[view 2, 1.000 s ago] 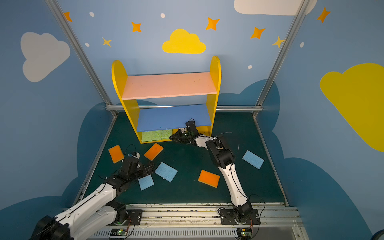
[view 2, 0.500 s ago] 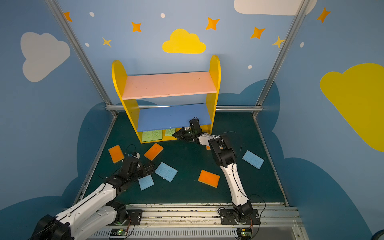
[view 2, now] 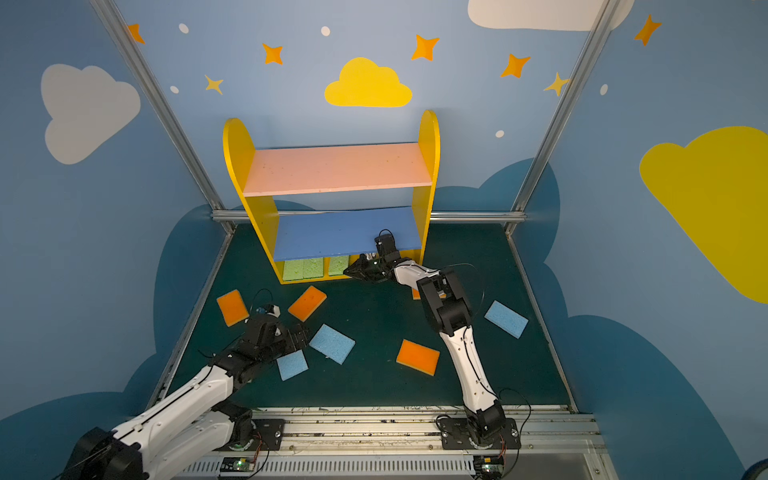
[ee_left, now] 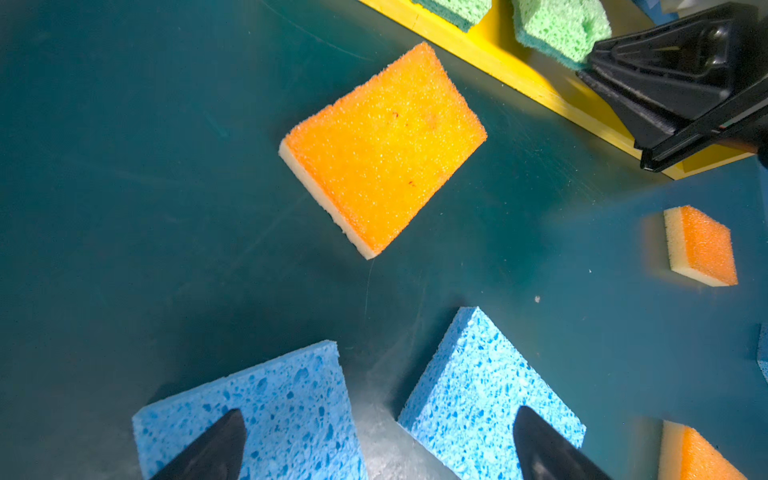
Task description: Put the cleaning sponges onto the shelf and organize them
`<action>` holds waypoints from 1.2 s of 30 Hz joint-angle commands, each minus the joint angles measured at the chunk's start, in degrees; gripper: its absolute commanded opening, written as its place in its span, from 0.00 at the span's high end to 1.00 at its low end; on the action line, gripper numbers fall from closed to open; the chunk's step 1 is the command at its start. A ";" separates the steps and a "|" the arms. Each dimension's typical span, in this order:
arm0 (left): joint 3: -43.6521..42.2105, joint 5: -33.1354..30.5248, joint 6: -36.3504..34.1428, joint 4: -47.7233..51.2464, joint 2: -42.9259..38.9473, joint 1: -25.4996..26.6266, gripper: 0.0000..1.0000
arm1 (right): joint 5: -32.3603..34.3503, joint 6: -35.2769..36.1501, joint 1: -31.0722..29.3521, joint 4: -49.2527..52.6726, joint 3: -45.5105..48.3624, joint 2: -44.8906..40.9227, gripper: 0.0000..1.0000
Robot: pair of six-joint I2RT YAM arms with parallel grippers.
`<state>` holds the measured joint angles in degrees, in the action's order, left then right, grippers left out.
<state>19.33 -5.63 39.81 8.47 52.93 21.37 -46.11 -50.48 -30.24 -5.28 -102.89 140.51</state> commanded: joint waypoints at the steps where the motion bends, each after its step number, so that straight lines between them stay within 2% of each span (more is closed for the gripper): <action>1: -0.09 0.53 -0.96 -0.67 0.13 -0.28 0.01 | 0.26 0.04 -0.21 0.51 -1.83 4.05 0.87; 11: -0.07 0.62 -1.01 -0.63 0.25 -0.34 0.01 | 0.19 -3.56 -0.96 -3.96 -1.96 5.72 0.77; 16: 0.00 0.62 -1.01 -0.68 0.06 -0.28 0.01 | -0.04 -3.51 -0.72 -3.73 -1.66 5.60 0.66; 26: 0.08 0.71 -1.05 -0.71 0.47 -0.30 0.01 | 0.13 -2.88 0.17 -5.08 4.40 1.52 0.63; 28: 0.18 0.82 -1.11 -0.57 0.53 -0.27 0.01 | 0.23 -2.61 0.42 -5.84 6.14 0.38 0.59; 29: 0.05 0.88 -1.12 -0.66 0.43 -0.30 0.00 | 0.07 -2.61 0.65 -6.56 7.17 -0.19 0.50; 32: 0.17 0.97 -0.98 -0.82 0.63 -0.27 0.01 | -0.89 -3.66 1.35 -11.37 10.55 -1.34 0.34; 35: 0.18 1.23 -1.01 -0.82 0.57 -0.34 0.01 | -1.03 -5.43 1.91 -16.13 13.68 -2.51 0.33; 36: 0.18 1.23 -1.05 -0.83 0.46 -0.32 0.00 | -0.79 -5.88 2.09 -17.42 14.73 -2.97 0.37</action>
<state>19.33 -4.91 39.62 8.38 53.32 21.26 -47.62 -54.85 -29.54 -20.03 -91.50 138.89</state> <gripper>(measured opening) 0.995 0.649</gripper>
